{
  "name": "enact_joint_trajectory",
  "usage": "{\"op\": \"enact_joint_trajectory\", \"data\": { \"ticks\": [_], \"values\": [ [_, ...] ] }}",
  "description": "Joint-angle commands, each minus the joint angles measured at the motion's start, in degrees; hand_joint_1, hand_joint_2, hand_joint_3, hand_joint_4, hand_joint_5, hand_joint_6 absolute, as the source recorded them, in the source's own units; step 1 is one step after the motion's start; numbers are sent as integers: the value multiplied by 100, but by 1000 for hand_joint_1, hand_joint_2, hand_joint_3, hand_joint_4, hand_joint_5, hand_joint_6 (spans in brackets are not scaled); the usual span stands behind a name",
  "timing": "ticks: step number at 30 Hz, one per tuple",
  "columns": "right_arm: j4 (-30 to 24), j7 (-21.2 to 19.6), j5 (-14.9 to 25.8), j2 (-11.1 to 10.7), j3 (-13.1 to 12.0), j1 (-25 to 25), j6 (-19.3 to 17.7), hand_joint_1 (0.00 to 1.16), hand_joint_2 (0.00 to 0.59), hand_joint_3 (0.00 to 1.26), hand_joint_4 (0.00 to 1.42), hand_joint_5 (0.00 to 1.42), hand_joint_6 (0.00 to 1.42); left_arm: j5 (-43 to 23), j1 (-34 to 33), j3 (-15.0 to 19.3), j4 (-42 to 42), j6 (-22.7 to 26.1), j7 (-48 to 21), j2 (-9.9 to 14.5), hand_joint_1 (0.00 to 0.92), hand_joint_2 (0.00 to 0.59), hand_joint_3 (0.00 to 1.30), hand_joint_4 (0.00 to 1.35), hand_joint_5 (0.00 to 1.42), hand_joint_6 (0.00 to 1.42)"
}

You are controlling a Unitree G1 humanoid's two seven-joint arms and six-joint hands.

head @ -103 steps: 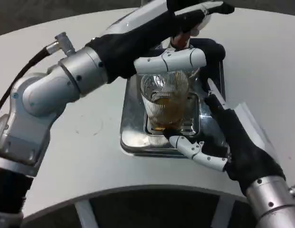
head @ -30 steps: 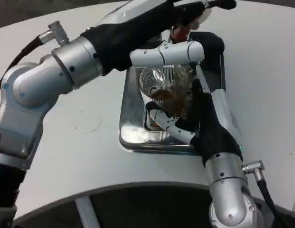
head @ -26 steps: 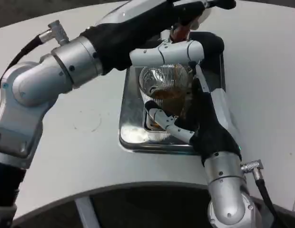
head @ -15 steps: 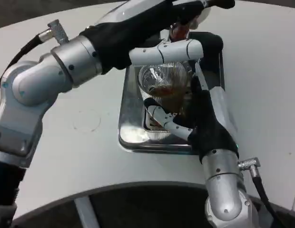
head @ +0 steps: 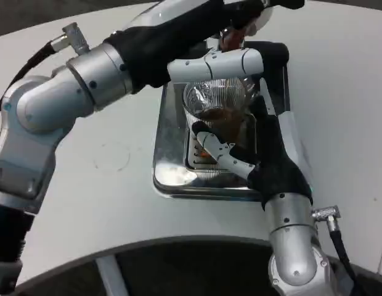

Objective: Grasp the cup under the faucet to collect the drink, then remove the cup.

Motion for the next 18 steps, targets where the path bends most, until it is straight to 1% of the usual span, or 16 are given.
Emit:
{"op": "enact_joint_trajectory", "data": {
  "ticks": [1,10,18],
  "values": [
    [206,38,175,39,35,75,-159,667,253,0,2,97,134,105,10,-109,90,-60,-131,14,0,139,147,0,36,180],
    [338,47,310,-2,31,64,-440,667,253,0,2,97,137,119,-22,-131,218,-129,-127,1,0,141,147,0,36,180],
    [361,133,387,-58,51,22,-477,667,253,0,2,97,140,121,-76,-149,347,-207,-131,-13,0,141,147,0,36,180]
  ]
}}
